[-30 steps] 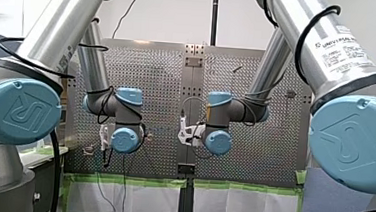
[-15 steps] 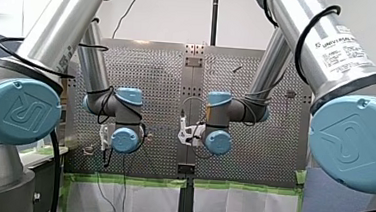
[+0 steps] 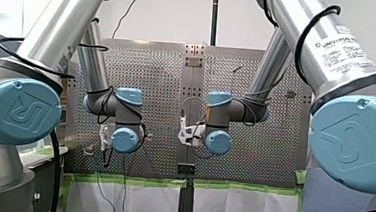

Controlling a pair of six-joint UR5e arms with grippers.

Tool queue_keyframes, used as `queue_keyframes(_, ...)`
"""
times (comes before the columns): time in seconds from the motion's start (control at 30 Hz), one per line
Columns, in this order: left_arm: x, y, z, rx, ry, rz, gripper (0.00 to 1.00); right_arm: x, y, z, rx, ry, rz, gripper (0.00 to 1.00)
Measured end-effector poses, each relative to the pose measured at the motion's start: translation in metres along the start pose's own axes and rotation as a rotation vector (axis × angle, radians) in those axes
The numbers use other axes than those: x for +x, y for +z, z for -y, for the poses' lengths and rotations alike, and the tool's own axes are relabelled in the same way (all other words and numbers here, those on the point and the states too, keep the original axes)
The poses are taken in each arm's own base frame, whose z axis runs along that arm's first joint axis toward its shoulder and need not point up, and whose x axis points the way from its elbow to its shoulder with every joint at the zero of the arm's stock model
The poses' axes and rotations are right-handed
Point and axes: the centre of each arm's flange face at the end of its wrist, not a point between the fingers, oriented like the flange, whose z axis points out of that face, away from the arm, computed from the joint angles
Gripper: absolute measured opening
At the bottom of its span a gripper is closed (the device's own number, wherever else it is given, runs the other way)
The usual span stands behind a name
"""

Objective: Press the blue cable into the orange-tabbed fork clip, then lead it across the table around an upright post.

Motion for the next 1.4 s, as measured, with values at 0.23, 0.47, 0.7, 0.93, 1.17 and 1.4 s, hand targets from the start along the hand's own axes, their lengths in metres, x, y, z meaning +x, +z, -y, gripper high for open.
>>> queue_keyframes(0.23,0.000,0.000,0.000,0.000,0.000,0.000,0.00,0.000,0.000,0.000,0.000,0.000,0.000,0.00)
queue_keyframes(0.47,0.002,-0.006,-0.004,0.025,0.056,-0.034,0.00,-0.010,-0.001,0.007,-0.006,-0.008,0.031,0.00)
queue_keyframes(0.7,0.004,-0.008,-0.004,0.045,0.121,-0.054,0.00,-0.044,-0.009,0.005,-0.056,-0.034,0.112,0.00)
queue_keyframes(0.93,0.004,-0.009,-0.004,0.046,0.127,-0.055,0.00,-0.078,-0.018,0.002,-0.088,-0.058,0.177,0.00)
queue_keyframes(1.17,0.005,-0.009,-0.005,0.046,0.127,-0.057,0.00,-0.092,-0.023,0.001,-0.088,-0.066,0.202,0.00)
queue_keyframes(1.4,0.024,-0.026,-0.013,0.079,0.105,-0.094,0.00,-0.078,-0.017,0.004,-0.062,-0.011,0.148,0.00)
